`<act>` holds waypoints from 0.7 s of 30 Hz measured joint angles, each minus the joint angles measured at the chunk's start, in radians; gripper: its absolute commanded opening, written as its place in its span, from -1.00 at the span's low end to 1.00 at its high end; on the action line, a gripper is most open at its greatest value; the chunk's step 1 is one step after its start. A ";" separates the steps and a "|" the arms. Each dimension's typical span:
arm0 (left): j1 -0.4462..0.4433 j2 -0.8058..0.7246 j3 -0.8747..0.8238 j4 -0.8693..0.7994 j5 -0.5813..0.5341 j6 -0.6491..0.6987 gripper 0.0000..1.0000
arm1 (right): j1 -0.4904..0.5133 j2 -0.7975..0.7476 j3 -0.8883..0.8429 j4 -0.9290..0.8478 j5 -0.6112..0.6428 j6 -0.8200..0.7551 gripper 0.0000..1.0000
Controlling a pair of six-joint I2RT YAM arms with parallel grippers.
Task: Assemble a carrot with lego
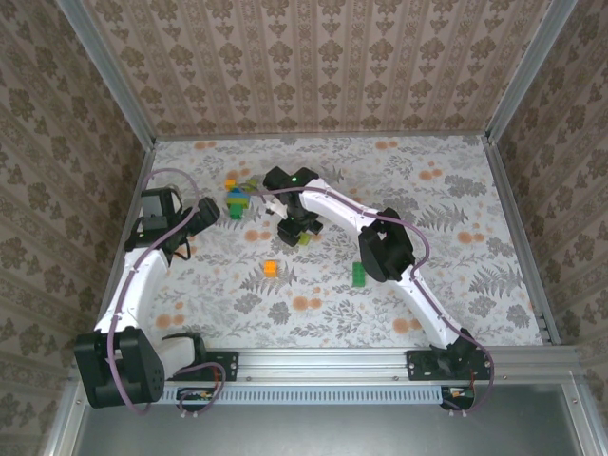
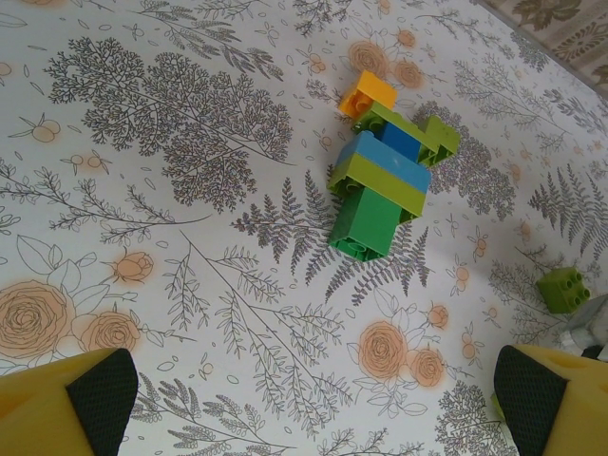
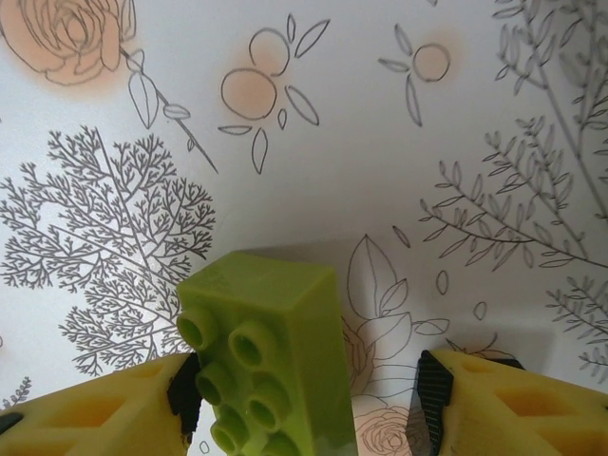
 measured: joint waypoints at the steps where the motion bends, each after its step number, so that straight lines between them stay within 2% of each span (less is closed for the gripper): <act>1: 0.000 0.000 0.000 0.000 0.000 0.000 1.00 | 0.000 0.000 -0.008 0.001 -0.007 0.000 0.30; 8: 0.000 0.000 0.000 -0.002 0.000 0.000 1.00 | -0.006 -0.001 -0.023 0.005 -0.037 0.007 0.30; 15: 0.000 0.000 0.000 -0.008 0.000 0.000 1.00 | -0.009 -0.001 -0.023 0.007 -0.042 0.008 0.17; 21: 0.000 0.000 0.000 -0.008 0.000 0.000 1.00 | -0.016 -0.001 -0.023 0.006 -0.041 0.018 -0.17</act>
